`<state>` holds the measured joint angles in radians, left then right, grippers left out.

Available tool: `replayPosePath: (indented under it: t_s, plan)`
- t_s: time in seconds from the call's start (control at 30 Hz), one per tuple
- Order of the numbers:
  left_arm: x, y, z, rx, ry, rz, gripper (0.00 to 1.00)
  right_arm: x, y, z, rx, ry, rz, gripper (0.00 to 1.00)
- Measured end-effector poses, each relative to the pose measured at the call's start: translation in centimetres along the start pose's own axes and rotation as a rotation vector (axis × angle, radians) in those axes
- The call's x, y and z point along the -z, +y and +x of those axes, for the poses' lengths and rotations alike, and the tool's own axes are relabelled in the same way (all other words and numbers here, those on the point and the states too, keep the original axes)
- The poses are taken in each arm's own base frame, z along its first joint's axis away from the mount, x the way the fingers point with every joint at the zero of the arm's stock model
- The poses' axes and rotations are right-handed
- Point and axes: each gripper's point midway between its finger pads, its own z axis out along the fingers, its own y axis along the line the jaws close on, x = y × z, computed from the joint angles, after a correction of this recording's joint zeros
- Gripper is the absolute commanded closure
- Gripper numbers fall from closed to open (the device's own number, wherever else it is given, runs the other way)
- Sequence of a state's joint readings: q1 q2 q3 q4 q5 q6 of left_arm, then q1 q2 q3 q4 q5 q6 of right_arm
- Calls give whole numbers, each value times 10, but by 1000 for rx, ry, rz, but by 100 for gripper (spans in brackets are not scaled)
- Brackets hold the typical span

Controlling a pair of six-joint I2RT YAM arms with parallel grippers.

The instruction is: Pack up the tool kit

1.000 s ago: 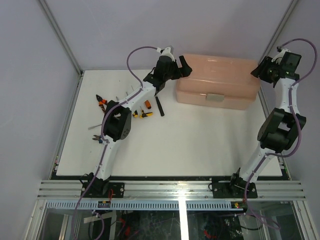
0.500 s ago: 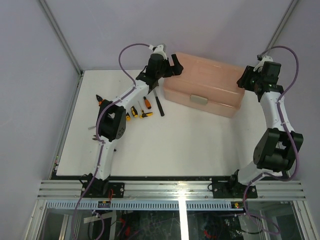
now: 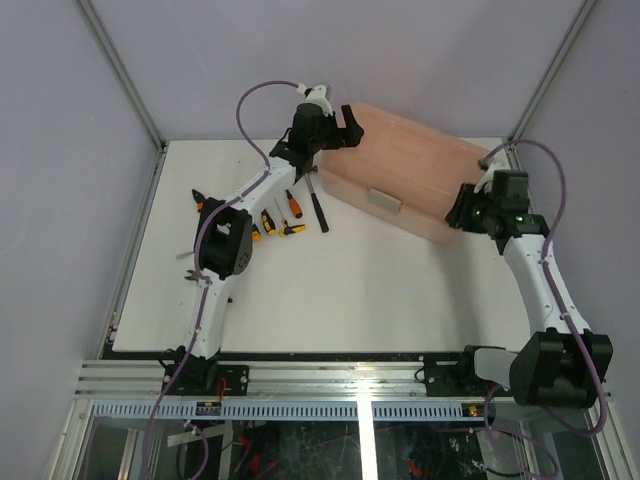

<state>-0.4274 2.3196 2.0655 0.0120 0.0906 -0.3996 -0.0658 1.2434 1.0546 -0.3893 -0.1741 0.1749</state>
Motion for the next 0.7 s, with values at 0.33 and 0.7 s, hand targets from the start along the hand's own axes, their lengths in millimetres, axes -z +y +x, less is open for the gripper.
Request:
replayPosePath:
  t_s: [0.33, 0.7]
  plan:
    - [1, -33, 18, -18, 64, 144, 0, 47, 56, 65, -93, 357, -129, 50]
    - [5, -45, 24, -66, 94, 225, 0, 80, 74, -114, 69, -95, -112, 15]
